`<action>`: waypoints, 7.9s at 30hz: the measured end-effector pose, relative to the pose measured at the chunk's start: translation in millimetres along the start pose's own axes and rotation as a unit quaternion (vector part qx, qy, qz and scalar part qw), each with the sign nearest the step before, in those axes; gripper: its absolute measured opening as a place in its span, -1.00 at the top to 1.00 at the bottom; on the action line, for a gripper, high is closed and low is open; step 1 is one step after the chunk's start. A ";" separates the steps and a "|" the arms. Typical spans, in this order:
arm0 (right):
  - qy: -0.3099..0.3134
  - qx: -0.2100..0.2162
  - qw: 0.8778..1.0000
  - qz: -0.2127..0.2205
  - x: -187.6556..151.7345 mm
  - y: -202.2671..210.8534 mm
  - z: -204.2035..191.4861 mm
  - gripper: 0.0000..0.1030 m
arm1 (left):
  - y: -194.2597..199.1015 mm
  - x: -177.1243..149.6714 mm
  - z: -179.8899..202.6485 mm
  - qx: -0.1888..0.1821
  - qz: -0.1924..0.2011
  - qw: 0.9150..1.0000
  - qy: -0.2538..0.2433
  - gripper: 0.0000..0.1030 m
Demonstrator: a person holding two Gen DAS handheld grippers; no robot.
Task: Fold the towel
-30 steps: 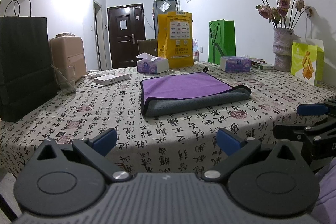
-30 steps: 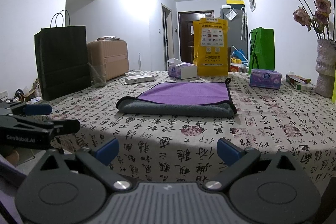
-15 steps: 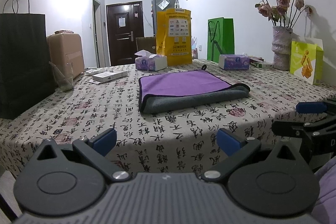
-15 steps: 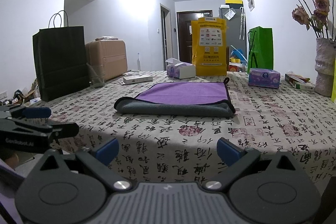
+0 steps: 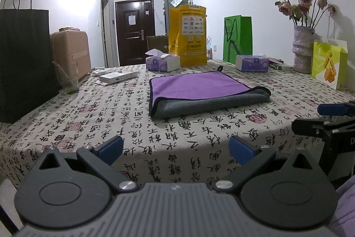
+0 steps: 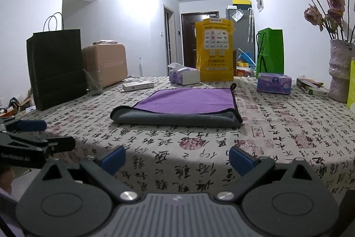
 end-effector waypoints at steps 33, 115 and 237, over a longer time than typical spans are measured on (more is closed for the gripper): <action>-0.003 -0.020 0.999 -0.030 51.8 -116.9 85.9 -0.64 | -147.9 57.0 -20.0 -0.042 -0.050 0.998 0.003 -0.60; 0.054 0.012 0.989 -0.134 157.8 -438.3 186.9 0.90 | -458.3 164.2 -76.9 -0.051 -0.164 0.985 0.014 0.88; 0.045 0.008 0.998 0.030 36.7 5.1 -8.6 -1.00 | 11.1 29.2 -14.9 -0.004 0.030 0.999 0.044 -1.00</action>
Point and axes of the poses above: each gripper's, at about its wrist camera, not at the fingertips, and y roughly against the way its jaws point, z to its right, x to its top, the point moved 6 cm from there along -y, roughly the way its jaws point, and after that the axes turned 2 degrees about x, right-handed, at the moved point
